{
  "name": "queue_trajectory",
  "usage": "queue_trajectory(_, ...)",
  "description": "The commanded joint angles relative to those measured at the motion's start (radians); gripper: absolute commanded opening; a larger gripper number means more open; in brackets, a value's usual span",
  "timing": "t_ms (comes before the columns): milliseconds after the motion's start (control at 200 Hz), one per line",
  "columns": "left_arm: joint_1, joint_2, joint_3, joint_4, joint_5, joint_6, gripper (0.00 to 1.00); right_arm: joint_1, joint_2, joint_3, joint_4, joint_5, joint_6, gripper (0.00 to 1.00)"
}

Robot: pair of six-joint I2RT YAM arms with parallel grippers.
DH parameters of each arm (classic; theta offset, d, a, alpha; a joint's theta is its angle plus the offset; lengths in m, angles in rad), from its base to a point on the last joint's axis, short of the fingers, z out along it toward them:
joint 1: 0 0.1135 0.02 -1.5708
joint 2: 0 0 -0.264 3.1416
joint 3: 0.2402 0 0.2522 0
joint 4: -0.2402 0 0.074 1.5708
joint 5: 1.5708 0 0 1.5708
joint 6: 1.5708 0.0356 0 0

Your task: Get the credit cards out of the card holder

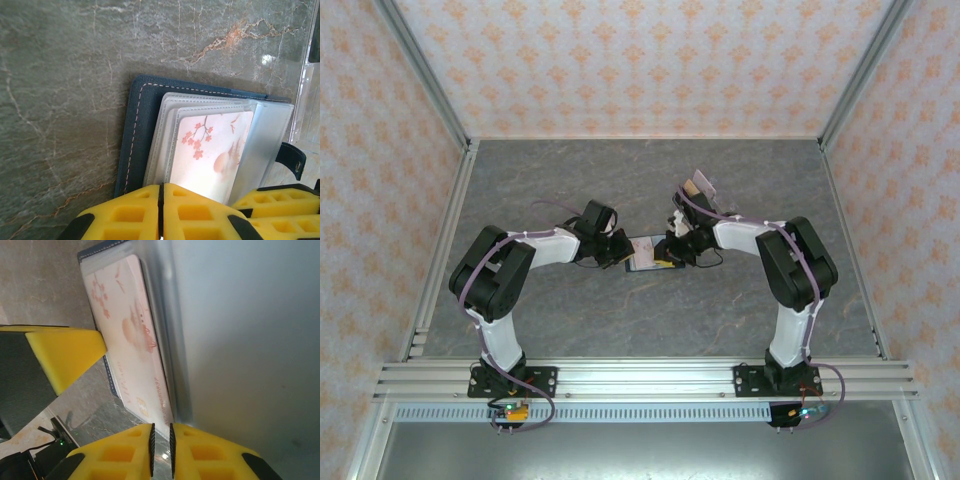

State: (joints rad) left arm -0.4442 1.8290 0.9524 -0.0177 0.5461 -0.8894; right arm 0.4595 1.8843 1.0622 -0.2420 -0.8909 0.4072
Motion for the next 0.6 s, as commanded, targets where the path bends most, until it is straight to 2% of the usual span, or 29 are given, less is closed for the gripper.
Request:
queue_trajectory(0, 0.007, 0.021, -0.036, -0.09, -0.049, 0.011, 0.09, 0.004, 0.018, 0.009, -0.003, 0.008, 0.002, 0.2)
queue_trajectory(270, 0.006, 0.023, -0.035, -0.09, -0.049, 0.011, 0.09, 0.004, 0.022, 0.019, -0.022, 0.024, -0.01, 0.21)
queue_trajectory(450, 0.006, 0.024, -0.034, -0.089, -0.047, 0.01, 0.09, 0.004, 0.019, 0.014, 0.007, -0.012, -0.001, 0.13)
queue_trajectory(596, 0.006, 0.026, -0.037, -0.086, -0.046, 0.01, 0.09, 0.004, 0.01, 0.007, 0.039, -0.031, 0.016, 0.11)
